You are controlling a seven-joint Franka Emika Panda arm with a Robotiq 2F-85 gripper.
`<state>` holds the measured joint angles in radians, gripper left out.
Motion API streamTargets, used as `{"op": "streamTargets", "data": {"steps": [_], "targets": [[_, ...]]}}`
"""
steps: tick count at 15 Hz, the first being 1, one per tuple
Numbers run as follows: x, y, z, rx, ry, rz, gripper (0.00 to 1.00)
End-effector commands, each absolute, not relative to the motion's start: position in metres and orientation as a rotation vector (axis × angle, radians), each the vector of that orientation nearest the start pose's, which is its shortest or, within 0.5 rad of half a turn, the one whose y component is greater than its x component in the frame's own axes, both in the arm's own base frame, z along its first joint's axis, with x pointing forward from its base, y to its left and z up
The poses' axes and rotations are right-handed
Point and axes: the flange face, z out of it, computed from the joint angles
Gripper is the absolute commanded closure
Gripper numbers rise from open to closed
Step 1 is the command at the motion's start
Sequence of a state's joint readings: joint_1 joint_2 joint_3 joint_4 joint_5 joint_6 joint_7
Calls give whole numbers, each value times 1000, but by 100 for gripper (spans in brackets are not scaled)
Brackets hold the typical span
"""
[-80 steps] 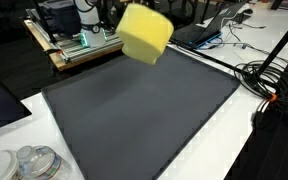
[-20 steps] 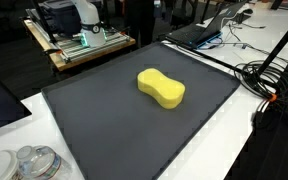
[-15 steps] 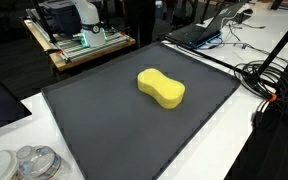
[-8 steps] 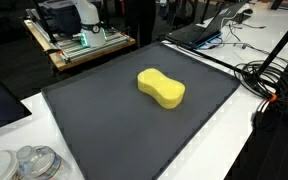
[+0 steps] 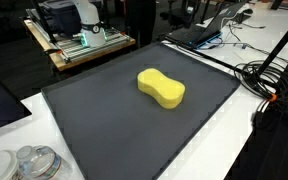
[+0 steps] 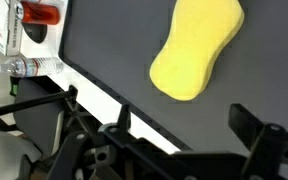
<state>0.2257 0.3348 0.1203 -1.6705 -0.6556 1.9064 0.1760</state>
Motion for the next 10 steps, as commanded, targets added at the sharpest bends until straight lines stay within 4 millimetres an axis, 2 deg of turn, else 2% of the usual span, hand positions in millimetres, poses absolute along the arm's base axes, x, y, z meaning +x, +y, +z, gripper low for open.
{"op": "streamTargets", "data": {"steps": [1,6,10], "targets": [[633,204,403,2492,626,70,0],[609,220,384,2471,731,103,0],[585,219,370,2463,814,144,0]]}}
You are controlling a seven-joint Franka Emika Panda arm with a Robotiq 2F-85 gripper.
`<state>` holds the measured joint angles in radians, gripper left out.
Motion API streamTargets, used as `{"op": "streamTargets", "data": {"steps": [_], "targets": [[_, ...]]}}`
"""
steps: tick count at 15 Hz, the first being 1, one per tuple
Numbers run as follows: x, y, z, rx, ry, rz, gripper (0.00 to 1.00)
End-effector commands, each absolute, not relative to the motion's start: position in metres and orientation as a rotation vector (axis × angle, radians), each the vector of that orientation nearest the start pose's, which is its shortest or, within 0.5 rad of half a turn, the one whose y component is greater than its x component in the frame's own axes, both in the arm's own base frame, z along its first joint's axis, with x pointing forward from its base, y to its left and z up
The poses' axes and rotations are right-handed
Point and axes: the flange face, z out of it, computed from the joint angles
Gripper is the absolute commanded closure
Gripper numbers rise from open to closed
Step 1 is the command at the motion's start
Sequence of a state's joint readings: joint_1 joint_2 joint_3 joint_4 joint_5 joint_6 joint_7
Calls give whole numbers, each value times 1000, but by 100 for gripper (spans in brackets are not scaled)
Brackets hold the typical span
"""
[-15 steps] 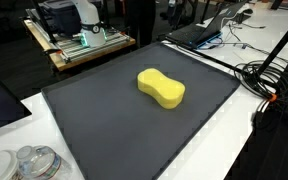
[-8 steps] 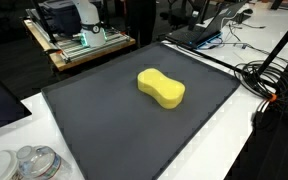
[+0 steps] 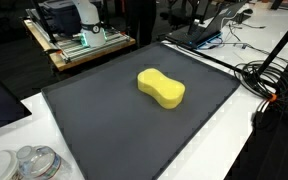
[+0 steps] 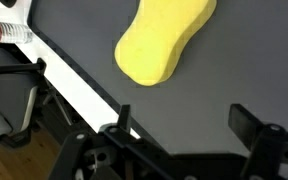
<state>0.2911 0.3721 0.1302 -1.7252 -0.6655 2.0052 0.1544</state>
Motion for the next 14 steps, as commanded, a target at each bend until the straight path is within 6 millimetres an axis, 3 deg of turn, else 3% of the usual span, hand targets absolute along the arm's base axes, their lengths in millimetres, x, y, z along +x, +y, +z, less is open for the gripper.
{"op": "streamTargets", "data": {"steps": [1,4,8,14], "targets": [[579,218,366,2469,836,162,0],[554,209,351,2497,856,202,0],[520,182,333,2581,824,295,0],[475,121,313,2703,781,398,0]]}}
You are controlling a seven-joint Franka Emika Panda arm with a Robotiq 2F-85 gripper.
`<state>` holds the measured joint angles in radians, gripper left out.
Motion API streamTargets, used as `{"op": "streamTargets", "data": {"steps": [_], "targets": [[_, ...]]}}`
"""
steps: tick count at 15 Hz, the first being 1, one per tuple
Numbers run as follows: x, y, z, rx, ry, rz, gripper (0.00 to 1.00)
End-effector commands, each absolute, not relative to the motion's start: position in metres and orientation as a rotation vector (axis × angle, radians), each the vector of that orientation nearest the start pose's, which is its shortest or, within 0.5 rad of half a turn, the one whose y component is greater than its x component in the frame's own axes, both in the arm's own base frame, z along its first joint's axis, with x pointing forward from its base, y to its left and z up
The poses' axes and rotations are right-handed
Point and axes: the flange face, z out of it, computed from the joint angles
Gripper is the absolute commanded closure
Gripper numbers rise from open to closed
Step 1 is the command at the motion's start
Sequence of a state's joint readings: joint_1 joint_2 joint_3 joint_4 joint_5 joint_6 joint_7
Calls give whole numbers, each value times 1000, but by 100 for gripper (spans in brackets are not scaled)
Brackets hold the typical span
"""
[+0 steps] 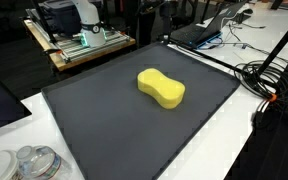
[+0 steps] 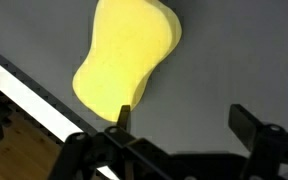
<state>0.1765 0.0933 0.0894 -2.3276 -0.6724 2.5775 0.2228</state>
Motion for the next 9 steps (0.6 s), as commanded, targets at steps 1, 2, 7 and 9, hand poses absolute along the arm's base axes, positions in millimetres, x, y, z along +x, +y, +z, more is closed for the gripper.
{"op": "streamTargets", "data": {"steps": [1,2,7,9], "targets": [[468,112,310,-3266,-921,-491,0],[461,101,309,-3256,-886,-504,0],[437,53,296,-3227,-645,-443,0],[431,35,278,-3190,-476,-352,0]]}}
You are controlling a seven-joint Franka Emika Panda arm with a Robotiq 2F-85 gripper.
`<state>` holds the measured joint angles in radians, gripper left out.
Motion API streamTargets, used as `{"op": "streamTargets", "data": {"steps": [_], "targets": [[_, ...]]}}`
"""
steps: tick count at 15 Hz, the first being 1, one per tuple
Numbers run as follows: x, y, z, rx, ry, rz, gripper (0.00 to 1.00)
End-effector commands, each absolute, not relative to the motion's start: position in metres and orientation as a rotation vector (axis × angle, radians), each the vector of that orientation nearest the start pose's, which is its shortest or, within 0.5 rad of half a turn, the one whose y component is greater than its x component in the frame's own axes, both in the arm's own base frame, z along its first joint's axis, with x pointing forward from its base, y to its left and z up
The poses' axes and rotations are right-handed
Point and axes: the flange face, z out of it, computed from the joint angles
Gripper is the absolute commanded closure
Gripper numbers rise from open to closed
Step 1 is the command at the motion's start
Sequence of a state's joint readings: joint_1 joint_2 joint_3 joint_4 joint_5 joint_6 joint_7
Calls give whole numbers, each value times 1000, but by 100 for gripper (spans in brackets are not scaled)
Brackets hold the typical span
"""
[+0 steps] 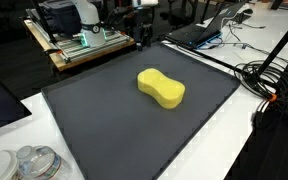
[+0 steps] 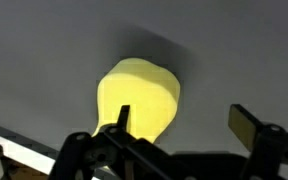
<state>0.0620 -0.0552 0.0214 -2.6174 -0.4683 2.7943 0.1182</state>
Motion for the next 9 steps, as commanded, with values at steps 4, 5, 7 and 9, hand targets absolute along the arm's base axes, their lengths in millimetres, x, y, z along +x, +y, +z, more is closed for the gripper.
{"op": "streamTargets", "data": {"steps": [4,5,7,9], "targets": [[437,-22,286,-3162,-223,-161,0],[436,-1,275,-3169,-300,-213,0],[439,-20,279,-3176,-237,-174,0],[439,-23,280,-3177,-226,-171,0]]}}
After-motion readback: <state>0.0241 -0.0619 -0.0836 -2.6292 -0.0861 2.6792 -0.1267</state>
